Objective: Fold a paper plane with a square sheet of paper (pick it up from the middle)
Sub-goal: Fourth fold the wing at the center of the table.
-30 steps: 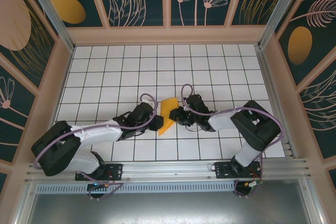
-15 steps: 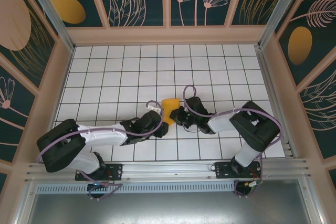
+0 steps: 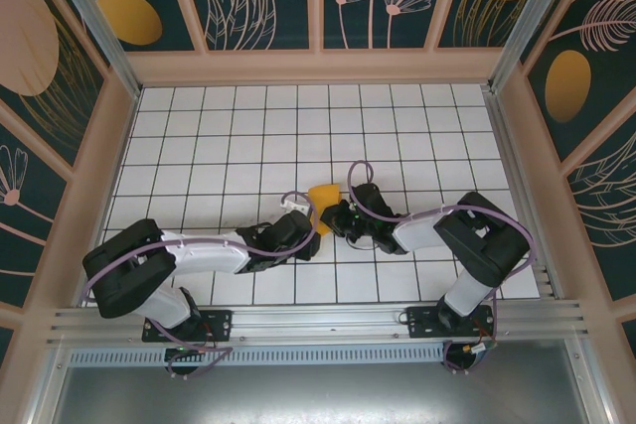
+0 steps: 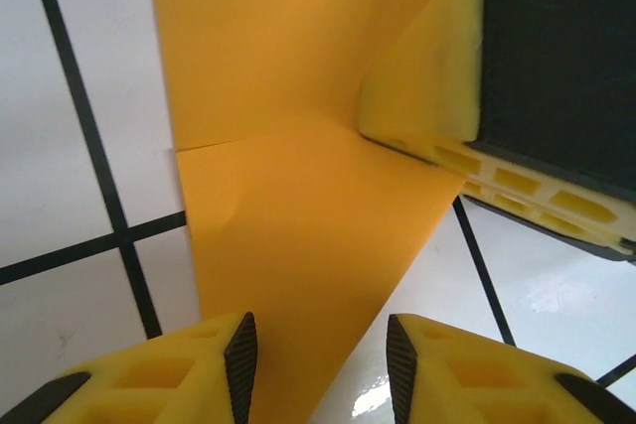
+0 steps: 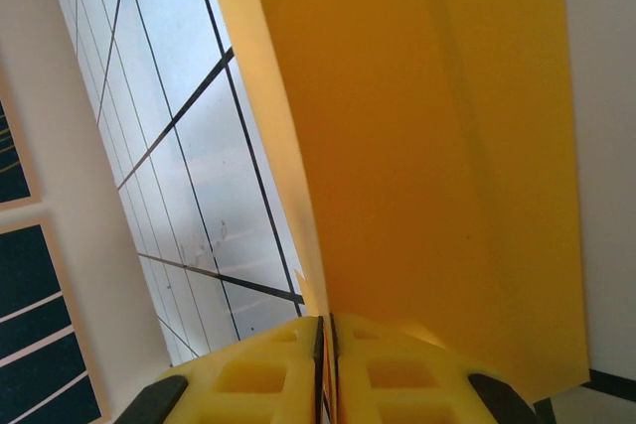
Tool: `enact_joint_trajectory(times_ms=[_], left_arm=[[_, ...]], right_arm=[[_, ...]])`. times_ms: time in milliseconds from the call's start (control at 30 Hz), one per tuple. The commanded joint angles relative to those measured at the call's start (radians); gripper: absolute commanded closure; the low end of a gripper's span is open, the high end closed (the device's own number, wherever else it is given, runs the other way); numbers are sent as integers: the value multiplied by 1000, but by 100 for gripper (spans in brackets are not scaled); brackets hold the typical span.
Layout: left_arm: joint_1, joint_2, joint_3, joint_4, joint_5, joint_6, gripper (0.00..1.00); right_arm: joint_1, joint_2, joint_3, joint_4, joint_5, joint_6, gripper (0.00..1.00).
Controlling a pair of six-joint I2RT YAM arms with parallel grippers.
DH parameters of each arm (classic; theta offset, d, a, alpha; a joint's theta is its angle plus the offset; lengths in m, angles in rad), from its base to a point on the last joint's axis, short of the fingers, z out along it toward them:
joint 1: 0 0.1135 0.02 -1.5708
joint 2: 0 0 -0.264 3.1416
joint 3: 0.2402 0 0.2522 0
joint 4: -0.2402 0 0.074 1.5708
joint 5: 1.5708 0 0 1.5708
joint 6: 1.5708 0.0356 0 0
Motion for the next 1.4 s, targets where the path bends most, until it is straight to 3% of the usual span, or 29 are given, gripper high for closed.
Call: enact_joint_trajectory(times_ms=[0, 533, 867, 1367], left_arm=[[-18, 33, 42, -42, -49, -3, 59], [-27, 64, 51, -81, -108, -16, 68], [-27, -35, -3, -54, -165, -19, 57], [-28, 37, 16, -74, -213, 12, 58]], right_arm=[[7, 16, 22, 12, 2, 8, 87], [5, 16, 59, -21, -12, -12, 88], [4, 21, 77, -59, -9, -19, 96], [5, 23, 88, -44, -24, -6, 96]])
